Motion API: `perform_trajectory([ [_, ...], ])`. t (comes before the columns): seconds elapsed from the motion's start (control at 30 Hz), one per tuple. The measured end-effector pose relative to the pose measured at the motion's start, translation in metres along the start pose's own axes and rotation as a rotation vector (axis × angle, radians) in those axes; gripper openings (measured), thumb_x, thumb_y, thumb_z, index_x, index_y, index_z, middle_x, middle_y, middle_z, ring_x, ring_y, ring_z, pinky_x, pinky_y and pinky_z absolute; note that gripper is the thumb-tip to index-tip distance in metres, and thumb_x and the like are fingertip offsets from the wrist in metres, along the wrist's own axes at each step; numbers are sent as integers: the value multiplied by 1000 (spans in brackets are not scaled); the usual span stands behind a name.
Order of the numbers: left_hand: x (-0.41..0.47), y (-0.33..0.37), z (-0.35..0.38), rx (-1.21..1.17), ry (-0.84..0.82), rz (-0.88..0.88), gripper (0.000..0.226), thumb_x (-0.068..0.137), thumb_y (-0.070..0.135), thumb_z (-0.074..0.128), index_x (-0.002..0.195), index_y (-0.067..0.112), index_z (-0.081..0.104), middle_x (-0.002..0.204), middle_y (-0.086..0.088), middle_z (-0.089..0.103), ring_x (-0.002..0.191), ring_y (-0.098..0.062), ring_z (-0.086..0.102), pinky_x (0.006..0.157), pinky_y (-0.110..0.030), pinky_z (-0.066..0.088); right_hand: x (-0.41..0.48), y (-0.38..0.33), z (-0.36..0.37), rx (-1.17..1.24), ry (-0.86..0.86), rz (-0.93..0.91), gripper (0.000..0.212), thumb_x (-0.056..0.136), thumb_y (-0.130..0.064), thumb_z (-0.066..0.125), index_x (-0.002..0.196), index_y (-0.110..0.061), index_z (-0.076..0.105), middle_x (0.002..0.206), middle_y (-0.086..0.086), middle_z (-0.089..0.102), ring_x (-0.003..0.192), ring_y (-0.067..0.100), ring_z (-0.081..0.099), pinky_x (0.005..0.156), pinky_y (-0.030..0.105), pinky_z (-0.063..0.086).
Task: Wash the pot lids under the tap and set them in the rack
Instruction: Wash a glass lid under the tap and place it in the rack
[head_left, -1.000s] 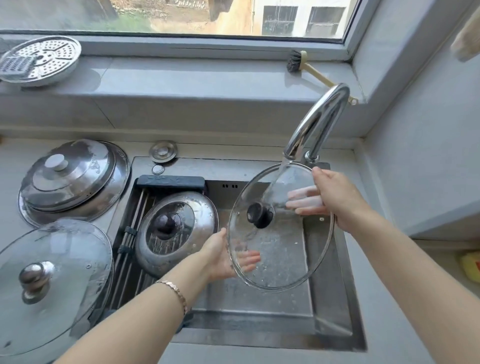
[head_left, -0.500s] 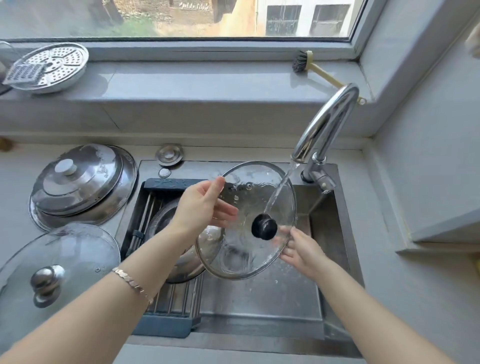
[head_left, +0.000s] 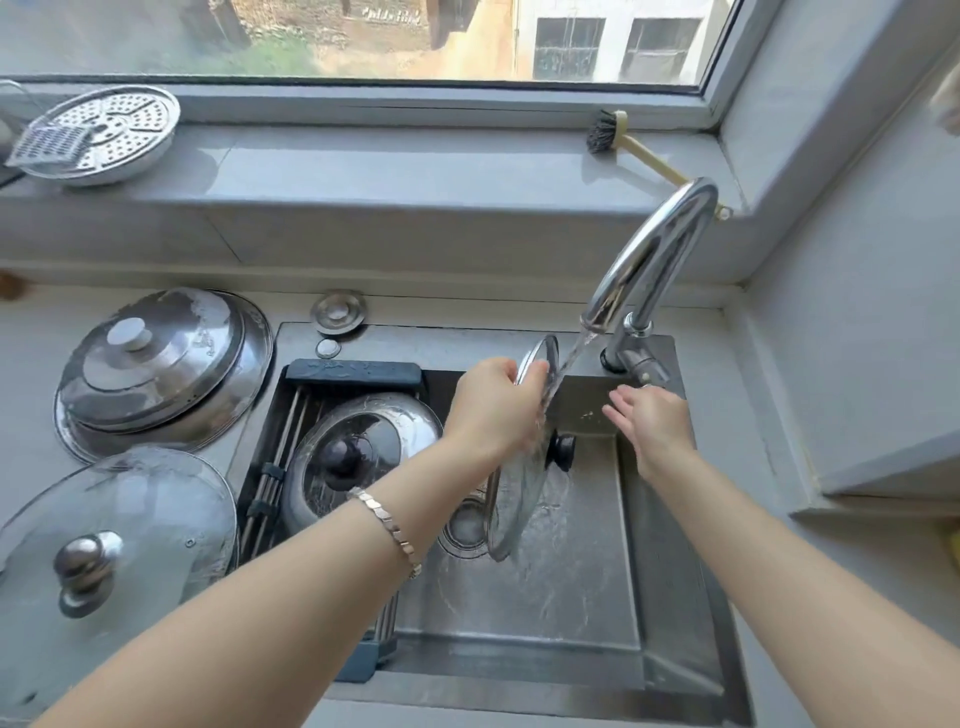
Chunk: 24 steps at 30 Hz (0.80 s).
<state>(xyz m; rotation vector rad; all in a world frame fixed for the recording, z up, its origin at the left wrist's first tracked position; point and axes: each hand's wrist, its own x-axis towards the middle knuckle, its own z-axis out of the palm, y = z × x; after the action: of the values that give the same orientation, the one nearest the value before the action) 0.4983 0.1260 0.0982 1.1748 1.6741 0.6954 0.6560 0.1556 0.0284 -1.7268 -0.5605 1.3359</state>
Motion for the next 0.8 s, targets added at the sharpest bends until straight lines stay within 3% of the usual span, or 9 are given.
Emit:
perform_trajectory([
  [0.13, -5, 3, 1, -33, -9, -10, 36, 90, 37, 50, 67, 10, 52, 81, -21, 71, 69, -36, 69, 64, -47, 58, 0, -17, 10, 50, -30, 83, 40, 94, 4, 33, 133, 8, 37, 126, 22, 56, 112, 30, 59, 86, 31, 50],
  [0.2, -9, 3, -3, -43, -4, 1, 36, 91, 36, 50, 76, 4, 56, 87, -22, 70, 65, -33, 70, 60, -43, 56, -6, -18, 8, -107, -50, 101, 36, 94, -1, 37, 129, 5, 44, 125, 23, 57, 110, 30, 60, 87, 33, 51],
  [0.3, -16, 4, -13, -108, -10, -17, 38, 93, 31, 51, 87, -6, 60, 85, -19, 71, 52, -19, 68, 54, -40, 55, -28, -9, 6, -428, -291, 47, 34, 95, -22, 48, 126, -8, 51, 120, 14, 57, 98, 27, 62, 80, 33, 53],
  [0.37, -21, 5, -21, -163, -25, -31, 42, 93, 28, 52, 96, -13, 58, 84, -13, 71, 51, -21, 66, 50, -36, 56, -44, 1, 10, -532, -466, -54, 35, 93, -32, 51, 125, -20, 51, 111, 8, 59, 94, 22, 63, 72, 31, 57],
  [0.5, -30, 3, -46, -227, -14, -37, 39, 91, 22, 56, 101, -15, 57, 90, -13, 71, 54, -27, 68, 47, -34, 55, -66, 12, 22, -508, -494, -212, 14, 87, -24, 60, 98, -15, 60, 79, 6, 64, 71, 22, 64, 78, 45, 57],
  [0.57, -33, -3, -63, -215, -3, -29, 34, 91, 21, 56, 100, -12, 58, 91, -12, 71, 61, -32, 70, 48, -33, 55, -75, 14, 30, -486, -535, -245, 9, 83, -22, 66, 87, -20, 59, 73, 4, 65, 66, 23, 66, 79, 49, 56],
  [0.67, -34, -25, -95, -256, 34, -64, 25, 92, 21, 55, 89, -3, 59, 92, -17, 71, 62, -33, 70, 45, -30, 54, -88, 17, 48, -576, -568, -343, 19, 75, -25, 73, 84, -27, 56, 76, -2, 62, 70, 21, 67, 75, 37, 56],
  [0.8, -36, -68, -135, -164, 140, -169, 25, 94, 23, 53, 79, 3, 57, 84, -17, 67, 50, -17, 68, 45, -26, 54, -101, 19, 81, -763, -504, -558, 24, 71, -31, 75, 85, -20, 57, 76, -7, 57, 69, 6, 53, 65, 17, 43],
])
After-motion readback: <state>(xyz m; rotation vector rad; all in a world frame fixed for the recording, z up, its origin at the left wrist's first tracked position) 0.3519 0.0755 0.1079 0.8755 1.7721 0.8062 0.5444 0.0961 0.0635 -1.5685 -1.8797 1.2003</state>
